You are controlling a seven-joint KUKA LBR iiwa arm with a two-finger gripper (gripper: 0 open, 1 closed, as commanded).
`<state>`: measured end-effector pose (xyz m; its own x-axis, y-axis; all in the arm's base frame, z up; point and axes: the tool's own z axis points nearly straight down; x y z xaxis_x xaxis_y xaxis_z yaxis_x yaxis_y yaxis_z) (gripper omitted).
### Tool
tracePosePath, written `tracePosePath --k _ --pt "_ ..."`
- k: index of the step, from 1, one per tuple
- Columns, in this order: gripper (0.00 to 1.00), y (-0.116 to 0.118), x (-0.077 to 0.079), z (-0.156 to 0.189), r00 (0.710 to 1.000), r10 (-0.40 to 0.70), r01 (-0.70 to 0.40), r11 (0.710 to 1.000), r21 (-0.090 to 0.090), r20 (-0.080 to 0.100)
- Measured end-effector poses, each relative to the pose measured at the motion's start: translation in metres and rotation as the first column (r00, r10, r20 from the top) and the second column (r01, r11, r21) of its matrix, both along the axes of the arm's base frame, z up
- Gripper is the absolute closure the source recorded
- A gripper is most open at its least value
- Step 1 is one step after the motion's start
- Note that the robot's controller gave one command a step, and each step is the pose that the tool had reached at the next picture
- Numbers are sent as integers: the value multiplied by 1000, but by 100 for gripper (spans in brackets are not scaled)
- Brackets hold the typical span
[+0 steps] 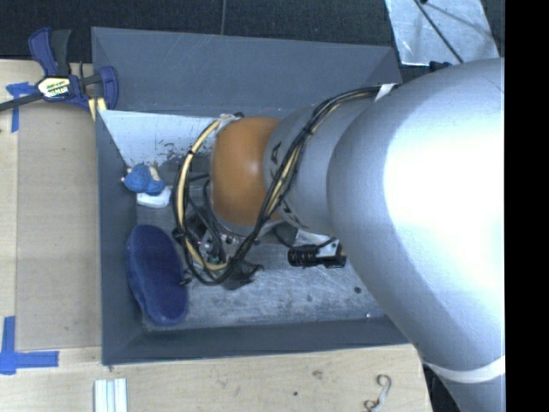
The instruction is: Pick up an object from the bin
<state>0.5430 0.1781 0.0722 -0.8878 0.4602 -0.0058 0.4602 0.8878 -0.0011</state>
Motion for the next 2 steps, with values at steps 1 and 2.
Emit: tracePosePath --k 1,2 --pt "0 -4 -8 29 994 -108 108 994 5 -1" --pt "0 -12 -10 28 886 -464 464 886 5 -1"
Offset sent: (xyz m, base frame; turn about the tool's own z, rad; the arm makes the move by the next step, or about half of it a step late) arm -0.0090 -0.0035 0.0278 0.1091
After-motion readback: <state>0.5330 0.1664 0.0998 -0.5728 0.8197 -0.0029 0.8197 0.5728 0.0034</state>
